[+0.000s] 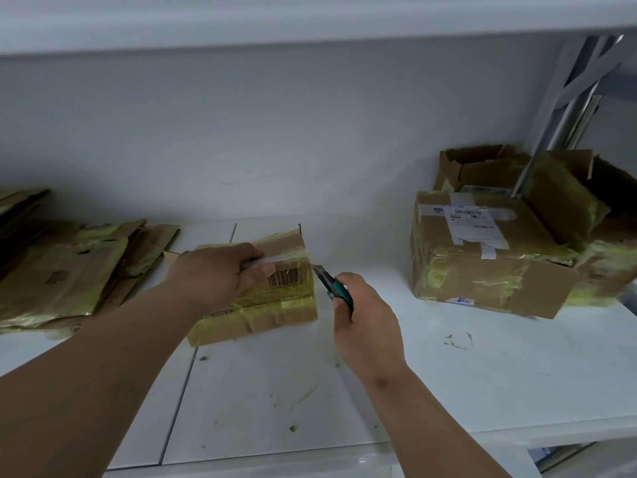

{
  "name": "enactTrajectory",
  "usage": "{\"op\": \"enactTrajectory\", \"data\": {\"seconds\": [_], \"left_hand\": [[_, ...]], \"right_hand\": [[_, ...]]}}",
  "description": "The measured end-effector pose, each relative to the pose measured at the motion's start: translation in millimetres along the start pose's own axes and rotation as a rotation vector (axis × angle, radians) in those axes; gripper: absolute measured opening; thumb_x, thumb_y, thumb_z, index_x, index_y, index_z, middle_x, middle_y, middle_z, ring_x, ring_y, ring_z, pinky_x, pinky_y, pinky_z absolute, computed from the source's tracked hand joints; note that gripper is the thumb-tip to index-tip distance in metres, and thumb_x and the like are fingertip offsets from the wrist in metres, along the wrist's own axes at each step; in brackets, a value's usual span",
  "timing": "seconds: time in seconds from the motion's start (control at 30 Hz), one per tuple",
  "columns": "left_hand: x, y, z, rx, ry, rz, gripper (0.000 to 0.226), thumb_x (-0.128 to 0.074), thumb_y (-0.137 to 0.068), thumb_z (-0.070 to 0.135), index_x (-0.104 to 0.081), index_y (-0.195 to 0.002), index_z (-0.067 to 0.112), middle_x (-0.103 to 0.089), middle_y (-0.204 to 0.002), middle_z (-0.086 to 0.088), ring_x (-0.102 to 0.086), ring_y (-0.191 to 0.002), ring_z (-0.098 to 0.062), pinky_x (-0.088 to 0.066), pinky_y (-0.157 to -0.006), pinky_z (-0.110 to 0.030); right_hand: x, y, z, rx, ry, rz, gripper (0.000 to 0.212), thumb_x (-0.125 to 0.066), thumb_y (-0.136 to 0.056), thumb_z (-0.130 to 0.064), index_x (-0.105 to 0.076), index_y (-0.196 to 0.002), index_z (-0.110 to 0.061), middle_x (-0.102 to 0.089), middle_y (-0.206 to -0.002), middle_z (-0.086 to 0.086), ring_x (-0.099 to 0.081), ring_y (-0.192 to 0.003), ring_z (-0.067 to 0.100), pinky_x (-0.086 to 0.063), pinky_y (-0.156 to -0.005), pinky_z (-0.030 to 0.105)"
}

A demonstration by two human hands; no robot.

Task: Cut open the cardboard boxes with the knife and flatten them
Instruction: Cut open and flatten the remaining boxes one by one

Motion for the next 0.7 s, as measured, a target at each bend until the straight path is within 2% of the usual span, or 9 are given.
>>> {"op": "enactTrajectory", "data": {"seconds": [0.13, 0.27, 0.4, 0.57, 0.7], "left_hand": [[1.6, 0.8, 1.4, -0.001, -0.003, -0.005, 0.081, -0.009, -0.073, 0.086, -0.049, -0.129, 0.044, -0.064, -0.119, 0.017, -0.058, -0.111, -0.014, -0.045, -0.091, -0.034], [1.4, -1.9, -2.6, -0.013, 0.006, -0.008, 0.086, -0.003, -0.07, 0.093, -0.05, -0.125, 0.045, -0.065, -0.106, 0.017, -0.059, -0.099, -0.014, -0.046, -0.084, -0.032], [6.1, -3.8, 2.0, -0.017, -0.013, -0.026, 0.073, -0.013, -0.079, 0.081, -0.049, -0.129, 0.042, -0.066, -0.113, 0.013, -0.06, -0.105, -0.016, -0.046, -0.086, -0.033], [-0.9, -4.5, -1.6, -0.064, -0.021, -0.013, 0.087, -0.003, -0.071, 0.092, -0.049, -0.128, 0.045, -0.065, -0.112, 0.017, -0.06, -0.106, -0.013, -0.046, -0.085, -0.031], [-3.8, -2.4, -2.4, -0.096, -0.046, 0.04, 0.092, 0.003, -0.063, 0.089, -0.049, -0.126, 0.046, -0.064, -0.109, 0.02, -0.059, -0.105, -0.011, -0.045, -0.084, -0.03]], "right_hand": [[-1.7, 0.9, -1.3, 0.004, 0.007, 0.024, 0.022, -0.048, -0.098, -0.014, -0.053, -0.114, -0.029, -0.059, -0.095, -0.01, -0.057, -0.076, 0.014, -0.047, -0.065, 0.027], [-1.7, -2.1, -5.9, 0.061, 0.063, 0.049, 0.027, -0.047, -0.099, -0.015, -0.054, -0.122, -0.027, -0.06, -0.099, -0.006, -0.058, -0.079, 0.018, -0.052, -0.068, 0.034], [-2.6, -6.2, -2.3, 0.134, 0.118, 0.084, 0.033, -0.052, -0.096, -0.01, -0.058, -0.126, -0.023, -0.059, -0.089, -0.003, -0.056, -0.071, 0.021, -0.052, -0.061, 0.037], [-7.4, 0.4, 10.0, 0.198, 0.189, 0.093, 0.036, -0.05, -0.09, -0.012, -0.061, -0.122, -0.022, -0.044, -0.072, -0.01, -0.042, -0.055, 0.015, -0.033, -0.046, 0.025], [-9.2, 4.0, 14.3, 0.221, 0.201, 0.124, 0.036, -0.054, -0.084, -0.012, -0.057, -0.117, -0.025, -0.041, -0.071, -0.013, -0.039, -0.051, 0.012, -0.024, -0.042, 0.017]]}}
Point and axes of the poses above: each hand's wrist, its own y-axis away from the middle knuckle, its own x-axis out of the back of the hand, z = x × y, the point moved 2 cm from there along -y, towards the middle knuckle
